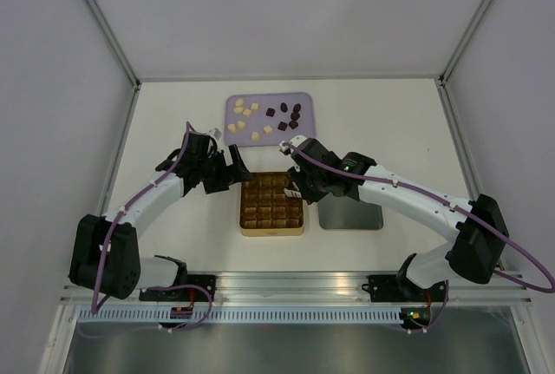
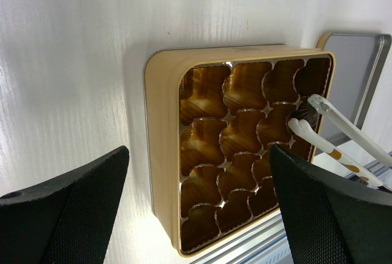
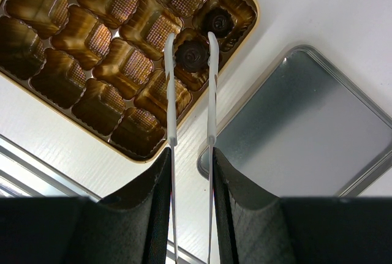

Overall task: Pack the chocolate
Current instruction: Place the fake chocolate in the packing box.

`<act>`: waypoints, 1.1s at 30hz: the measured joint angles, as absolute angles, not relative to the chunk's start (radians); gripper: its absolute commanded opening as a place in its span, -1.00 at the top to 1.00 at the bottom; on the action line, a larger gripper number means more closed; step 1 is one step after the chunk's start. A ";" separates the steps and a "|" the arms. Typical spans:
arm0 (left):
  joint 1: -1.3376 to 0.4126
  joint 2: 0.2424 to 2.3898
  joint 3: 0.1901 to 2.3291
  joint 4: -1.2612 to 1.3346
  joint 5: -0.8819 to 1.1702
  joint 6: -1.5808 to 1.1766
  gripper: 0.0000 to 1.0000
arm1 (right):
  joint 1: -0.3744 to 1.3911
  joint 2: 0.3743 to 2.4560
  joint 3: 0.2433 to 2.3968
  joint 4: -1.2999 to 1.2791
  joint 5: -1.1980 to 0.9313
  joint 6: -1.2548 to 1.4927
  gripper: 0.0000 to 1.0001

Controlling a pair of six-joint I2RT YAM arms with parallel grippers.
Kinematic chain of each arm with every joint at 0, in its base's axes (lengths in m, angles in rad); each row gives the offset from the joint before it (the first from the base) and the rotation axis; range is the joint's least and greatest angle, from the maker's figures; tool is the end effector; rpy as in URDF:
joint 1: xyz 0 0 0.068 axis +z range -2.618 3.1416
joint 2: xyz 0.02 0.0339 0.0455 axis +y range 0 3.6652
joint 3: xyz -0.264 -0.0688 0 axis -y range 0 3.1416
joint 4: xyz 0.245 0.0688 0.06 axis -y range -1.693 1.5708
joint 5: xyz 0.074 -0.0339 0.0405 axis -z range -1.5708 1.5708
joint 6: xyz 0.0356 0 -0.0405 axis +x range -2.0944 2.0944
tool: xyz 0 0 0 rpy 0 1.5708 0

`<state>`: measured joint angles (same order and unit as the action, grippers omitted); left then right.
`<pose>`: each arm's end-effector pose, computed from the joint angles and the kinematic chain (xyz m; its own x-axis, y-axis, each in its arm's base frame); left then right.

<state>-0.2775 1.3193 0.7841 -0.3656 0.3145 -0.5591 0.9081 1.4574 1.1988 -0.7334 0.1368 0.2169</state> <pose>0.2496 -0.0825 0.2113 -0.8752 -0.2752 -0.3978 -0.0224 0.8446 -0.5349 0.1897 0.2352 0.2797 -0.6612 -0.5007 -0.5588 -0.6070 0.7947 0.0062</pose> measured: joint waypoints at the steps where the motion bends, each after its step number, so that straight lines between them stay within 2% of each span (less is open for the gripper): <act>1: -0.278 1.319 0.784 -0.366 0.315 -0.559 -0.99 | 0.908 1.457 1.199 -0.734 0.137 0.217 0.54; 9: -0.278 1.319 0.784 -0.366 0.314 -0.559 -0.99 | 0.908 1.466 1.199 -0.735 0.137 0.216 0.46; 33: -0.278 1.319 0.784 -0.366 0.314 -0.559 -0.99 | 0.908 1.476 1.212 -0.753 0.138 0.220 0.43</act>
<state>-0.2775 1.3193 0.7841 -0.3656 0.3141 -0.5591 0.9081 1.4761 1.2121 -0.7532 0.1383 0.2199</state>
